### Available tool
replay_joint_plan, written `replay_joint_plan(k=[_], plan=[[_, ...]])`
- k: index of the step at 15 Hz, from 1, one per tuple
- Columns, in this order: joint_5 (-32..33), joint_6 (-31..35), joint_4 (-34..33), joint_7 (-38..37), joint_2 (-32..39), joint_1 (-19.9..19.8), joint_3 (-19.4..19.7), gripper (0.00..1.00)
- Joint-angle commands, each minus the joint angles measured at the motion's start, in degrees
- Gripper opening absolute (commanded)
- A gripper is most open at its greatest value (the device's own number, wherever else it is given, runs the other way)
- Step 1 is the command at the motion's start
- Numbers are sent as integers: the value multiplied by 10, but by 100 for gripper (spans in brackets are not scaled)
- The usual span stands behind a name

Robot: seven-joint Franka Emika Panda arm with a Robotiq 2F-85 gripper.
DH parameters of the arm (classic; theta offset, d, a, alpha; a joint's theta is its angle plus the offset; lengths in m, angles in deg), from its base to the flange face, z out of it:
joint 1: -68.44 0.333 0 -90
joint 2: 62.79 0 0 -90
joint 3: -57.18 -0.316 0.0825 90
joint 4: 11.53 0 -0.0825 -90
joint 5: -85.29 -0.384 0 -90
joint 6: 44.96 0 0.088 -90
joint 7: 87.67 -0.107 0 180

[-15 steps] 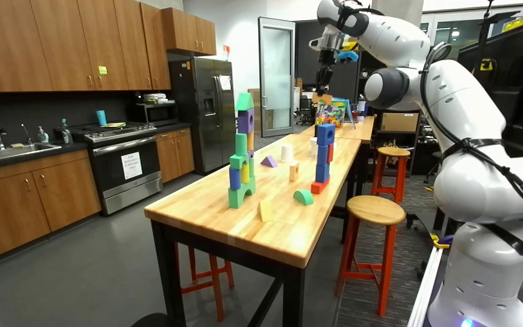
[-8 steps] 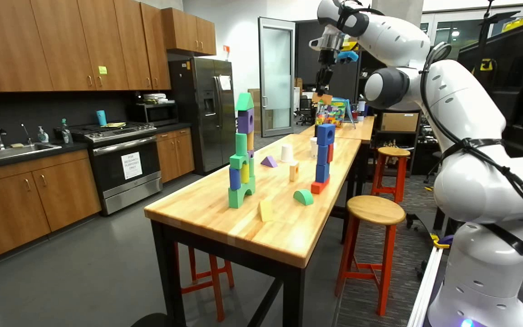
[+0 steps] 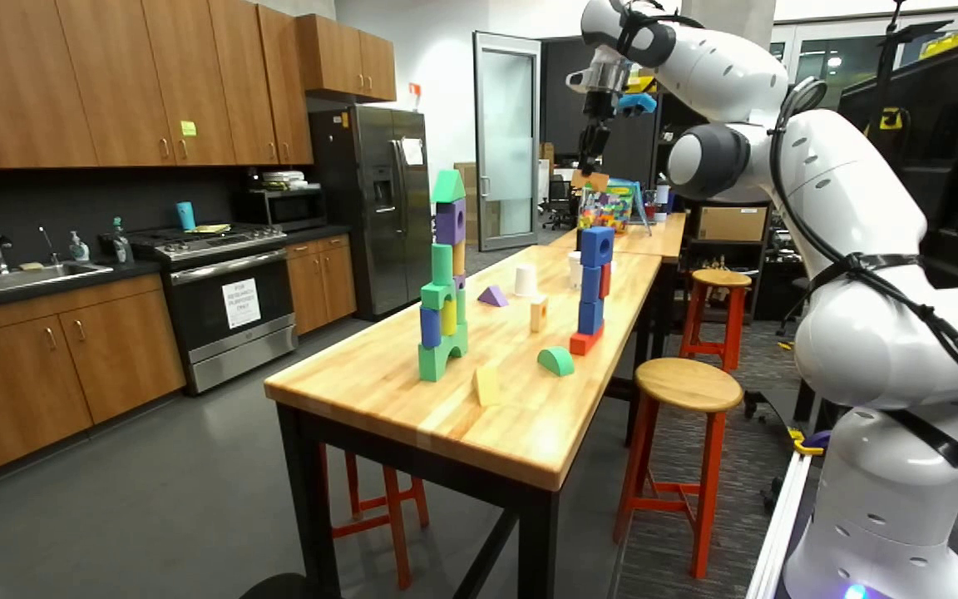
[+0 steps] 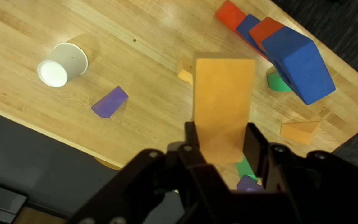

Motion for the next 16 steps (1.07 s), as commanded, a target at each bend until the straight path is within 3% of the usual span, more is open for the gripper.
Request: replay_joint_plan(k=[1, 14, 15, 16], plan=[[-1, 0, 1, 0, -1, 1, 2, 40], [-1, 0, 1, 0, -1, 1, 2, 40], [-1, 0, 1, 0, -1, 1, 2, 15], [2, 1, 2, -1, -1, 7, 3, 15]])
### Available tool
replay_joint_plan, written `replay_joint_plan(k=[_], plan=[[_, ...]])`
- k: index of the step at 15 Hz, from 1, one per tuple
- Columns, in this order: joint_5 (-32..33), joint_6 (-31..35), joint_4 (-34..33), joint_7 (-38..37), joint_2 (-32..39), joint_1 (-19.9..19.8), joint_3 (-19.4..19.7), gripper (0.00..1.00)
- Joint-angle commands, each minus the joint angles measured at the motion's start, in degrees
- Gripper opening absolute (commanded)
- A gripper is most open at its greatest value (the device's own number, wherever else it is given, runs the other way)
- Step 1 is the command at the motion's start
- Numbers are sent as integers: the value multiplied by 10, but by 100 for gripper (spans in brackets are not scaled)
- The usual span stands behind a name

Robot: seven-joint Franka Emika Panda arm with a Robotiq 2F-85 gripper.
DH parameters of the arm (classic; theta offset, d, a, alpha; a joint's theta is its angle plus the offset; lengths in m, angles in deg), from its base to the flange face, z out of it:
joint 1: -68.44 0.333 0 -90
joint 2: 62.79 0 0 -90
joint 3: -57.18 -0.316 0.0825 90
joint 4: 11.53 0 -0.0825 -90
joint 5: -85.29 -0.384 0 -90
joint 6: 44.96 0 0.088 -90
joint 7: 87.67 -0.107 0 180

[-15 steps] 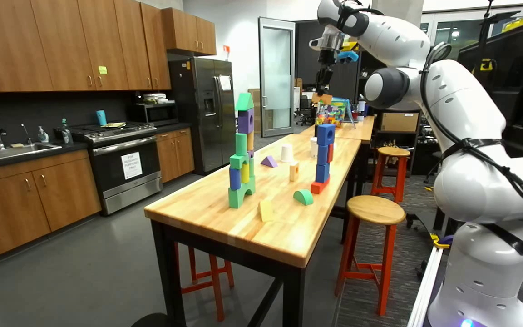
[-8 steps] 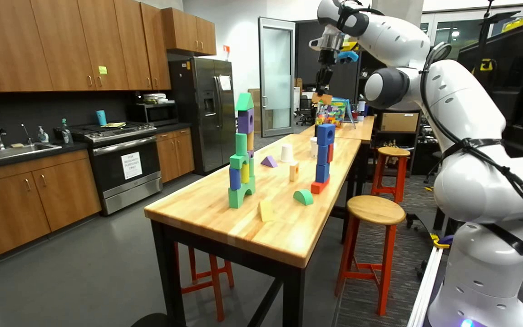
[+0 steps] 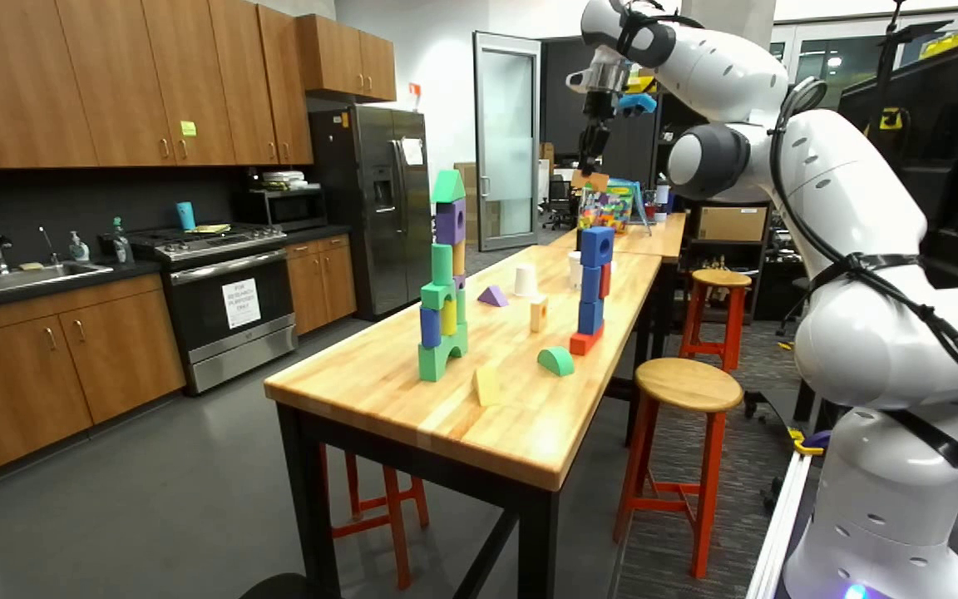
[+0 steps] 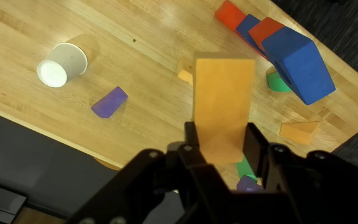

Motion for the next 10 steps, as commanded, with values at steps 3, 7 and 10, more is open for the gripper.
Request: replay_joint_plan(k=[3, 7, 10], plan=[[10, 0, 6, 0, -2, 21, 7, 15], [27, -6, 7, 7, -6, 43, 16, 15], [56, -20, 11, 27, -10, 63, 30, 15]])
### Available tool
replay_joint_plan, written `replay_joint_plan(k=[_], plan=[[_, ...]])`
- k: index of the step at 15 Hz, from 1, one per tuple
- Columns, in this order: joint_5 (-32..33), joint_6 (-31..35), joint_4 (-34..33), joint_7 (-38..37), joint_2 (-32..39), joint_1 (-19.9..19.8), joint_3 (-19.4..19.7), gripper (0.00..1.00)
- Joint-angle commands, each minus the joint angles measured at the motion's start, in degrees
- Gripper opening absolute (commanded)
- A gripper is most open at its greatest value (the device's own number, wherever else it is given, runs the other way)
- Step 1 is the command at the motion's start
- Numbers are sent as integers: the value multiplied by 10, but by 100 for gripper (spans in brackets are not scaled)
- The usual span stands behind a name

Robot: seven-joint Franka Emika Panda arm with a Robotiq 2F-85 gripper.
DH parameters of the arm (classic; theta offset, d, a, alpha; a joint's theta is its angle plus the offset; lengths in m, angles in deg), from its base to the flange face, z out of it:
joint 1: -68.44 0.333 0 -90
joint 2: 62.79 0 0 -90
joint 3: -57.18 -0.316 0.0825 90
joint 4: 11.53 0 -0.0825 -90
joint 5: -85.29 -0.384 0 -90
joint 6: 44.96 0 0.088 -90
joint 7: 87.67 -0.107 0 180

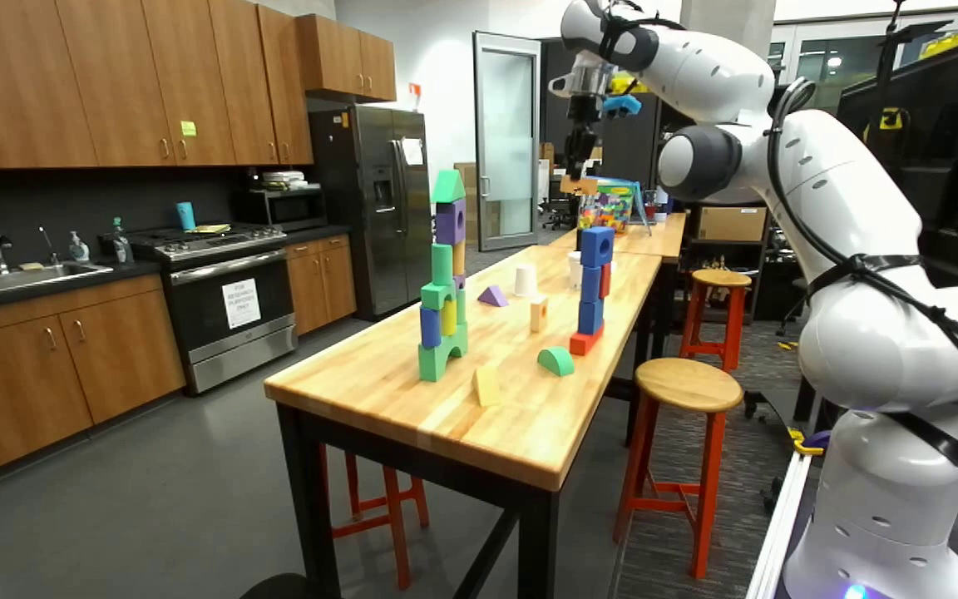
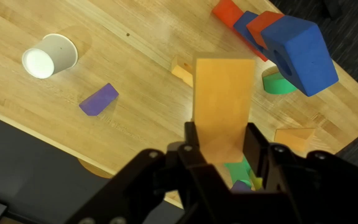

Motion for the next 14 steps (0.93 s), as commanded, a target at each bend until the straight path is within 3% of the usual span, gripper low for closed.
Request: replay_joint_plan(k=[1, 7, 14], plan=[[37, -23, 6, 33, -12, 27, 23, 15], [82, -34, 9, 68, -16, 52, 51, 15], [91, -33, 11, 94, -20, 54, 62, 15]])
